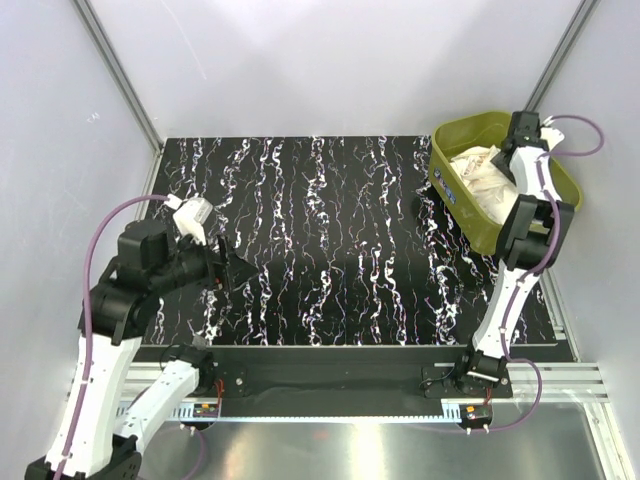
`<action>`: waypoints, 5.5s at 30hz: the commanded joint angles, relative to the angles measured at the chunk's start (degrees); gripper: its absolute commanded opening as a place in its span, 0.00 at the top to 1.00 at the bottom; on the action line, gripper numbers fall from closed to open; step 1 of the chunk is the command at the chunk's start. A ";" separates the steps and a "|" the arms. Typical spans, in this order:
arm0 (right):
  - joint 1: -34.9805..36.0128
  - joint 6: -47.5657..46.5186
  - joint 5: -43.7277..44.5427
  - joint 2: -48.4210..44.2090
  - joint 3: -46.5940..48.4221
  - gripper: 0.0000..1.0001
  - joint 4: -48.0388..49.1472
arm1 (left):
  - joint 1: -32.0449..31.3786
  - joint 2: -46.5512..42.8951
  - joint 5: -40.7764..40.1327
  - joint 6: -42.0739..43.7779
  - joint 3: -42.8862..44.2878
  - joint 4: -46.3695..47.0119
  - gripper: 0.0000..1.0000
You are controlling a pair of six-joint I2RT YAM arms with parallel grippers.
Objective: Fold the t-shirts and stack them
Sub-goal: Grab the tshirt from the pile, then move the tshirt to the center of the board, then flatten the tshirt out
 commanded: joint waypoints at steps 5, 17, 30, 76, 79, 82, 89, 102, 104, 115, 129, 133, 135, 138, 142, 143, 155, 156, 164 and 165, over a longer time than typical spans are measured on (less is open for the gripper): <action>-0.20 4.24 -1.80 2.83 8.13 0.92 1.11 | -0.11 4.24 -2.09 0.19 2.90 1.79 0.24; 9.27 -4.20 -1.61 -19.93 24.83 1.00 4.97 | -0.20 -0.23 -1.65 0.36 3.79 2.23 0.27; 35.48 0.80 -16.81 -38.57 32.23 1.00 14.29 | -0.46 -7.79 -2.35 -6.05 0.44 3.46 0.26; 57.63 4.33 -49.25 -41.83 -64.38 0.47 11.30 | -5.82 47.21 -18.52 -16.43 -2.28 21.04 0.30; 58.07 4.24 -49.95 -41.30 -63.76 0.47 13.14 | -8.54 51.43 -19.05 -15.99 0.26 20.78 0.29; 58.78 4.24 -51.89 -40.08 -62.89 0.47 15.42 | -9.51 55.13 -19.14 -14.67 0.71 19.20 0.35; 60.53 4.94 -54.44 -32.35 -59.72 0.49 20.88 | -9.51 53.11 -21.25 -11.86 -1.75 19.02 0.62; 52.58 -3.05 -24.50 -32.16 -44.71 1.00 3.00 | -6.89 46.43 -28.98 -8.17 8.94 16.03 1.00; 48.42 -5.50 -16.60 -32.25 -35.49 1.00 0.16 | -4.00 45.91 -28.20 -7.64 18.08 16.55 1.00; 44.44 -14.58 -21.20 -31.96 -2.56 1.00 -11.64 | -1.87 26.81 -29.95 -7.18 20.79 15.58 1.00; 56.86 -1.29 -28.27 -61.07 -55.06 0.15 -1.78 | -2.30 14.95 -21.62 -6.84 -6.94 16.97 0.33; 45.27 0.19 -24.01 -59.41 -53.04 0.01 -4.43 | -6.25 25.31 -16.25 -7.02 -5.01 25.95 0.27; 41.40 2.30 -24.03 -57.14 -52.69 0.00 -3.46 | -9.40 32.87 -15.28 -6.76 -1.85 31.90 0.25; 41.11 3.62 -26.14 -53.10 -52.25 0.02 -1.18 | -13.01 43.77 -14.57 -6.14 2.28 39.38 0.25; 41.02 6.70 -33.75 -47.29 -53.21 0.47 4.17 | -15.40 58.44 -11.24 -3.94 12.11 40.03 0.35; 41.11 8.00 -35.35 -46.15 -53.39 0.51 5.75 | -15.40 63.52 -10.27 -3.94 15.96 39.50 0.36; 41.20 10.57 -42.76 -42.88 -61.73 0.31 9.02 | -19.44 75.17 -5.52 -6.40 20.31 34.05 0.24; 41.20 10.13 -41.62 -43.32 -61.82 0.31 8.76 | -19.88 75.43 -4.91 -6.67 20.13 34.48 0.25; 39.62 4.51 -27.20 -38.41 -54.89 0.30 3.31 | -20.85 74.65 -4.19 -6.93 17.15 34.14 0.42; 39.09 4.24 -26.06 -37.01 -54.19 0.30 2.96 | -20.85 74.03 -4.98 -6.85 16.36 34.31 0.43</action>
